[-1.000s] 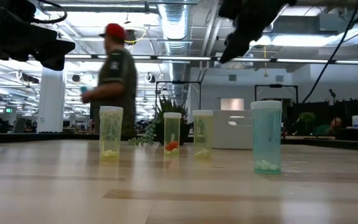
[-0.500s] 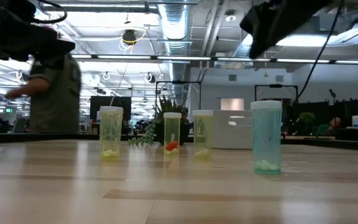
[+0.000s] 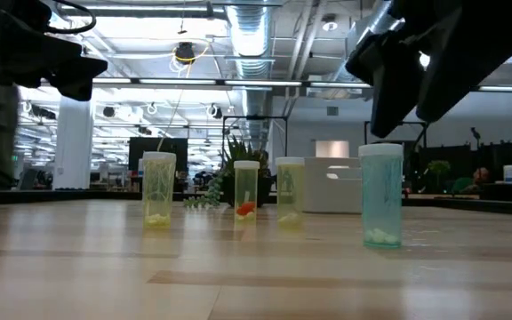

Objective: Pick and place pill bottles into a basket
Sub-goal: Put the blue pill bottle into the gray bin, then put the middle yellow pill bottle into the gray bin

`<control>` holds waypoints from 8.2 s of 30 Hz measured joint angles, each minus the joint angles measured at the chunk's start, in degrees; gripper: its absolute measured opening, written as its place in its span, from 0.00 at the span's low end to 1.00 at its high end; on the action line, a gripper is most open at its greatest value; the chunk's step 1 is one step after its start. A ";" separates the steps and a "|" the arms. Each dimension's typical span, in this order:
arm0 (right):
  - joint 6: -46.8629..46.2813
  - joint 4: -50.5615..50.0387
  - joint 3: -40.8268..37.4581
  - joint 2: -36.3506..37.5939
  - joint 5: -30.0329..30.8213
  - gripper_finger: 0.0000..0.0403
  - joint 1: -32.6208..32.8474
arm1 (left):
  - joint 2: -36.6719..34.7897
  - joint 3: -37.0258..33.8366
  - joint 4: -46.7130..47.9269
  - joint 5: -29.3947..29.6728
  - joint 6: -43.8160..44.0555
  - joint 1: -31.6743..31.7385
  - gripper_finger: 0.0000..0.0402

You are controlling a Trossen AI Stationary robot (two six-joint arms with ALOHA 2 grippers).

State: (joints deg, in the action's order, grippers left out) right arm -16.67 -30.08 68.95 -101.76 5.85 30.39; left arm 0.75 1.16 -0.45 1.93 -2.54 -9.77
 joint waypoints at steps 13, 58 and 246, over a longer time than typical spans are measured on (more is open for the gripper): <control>2.26 1.85 -0.02 -1.21 -1.41 0.55 -1.59 | -0.02 -0.01 0.00 0.01 0.36 0.01 0.50; 3.48 5.31 -0.02 -4.43 -5.84 0.52 -3.87 | 0.09 0.00 -0.04 -0.01 0.12 0.00 0.50; 11.19 12.58 -1.94 -5.59 -6.58 0.51 -16.03 | 0.11 -0.01 0.00 0.01 -0.14 0.00 0.50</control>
State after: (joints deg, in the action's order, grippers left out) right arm -5.48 -17.50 67.01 -107.35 -0.73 14.36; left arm 0.86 1.15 -0.45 1.93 -2.69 -9.77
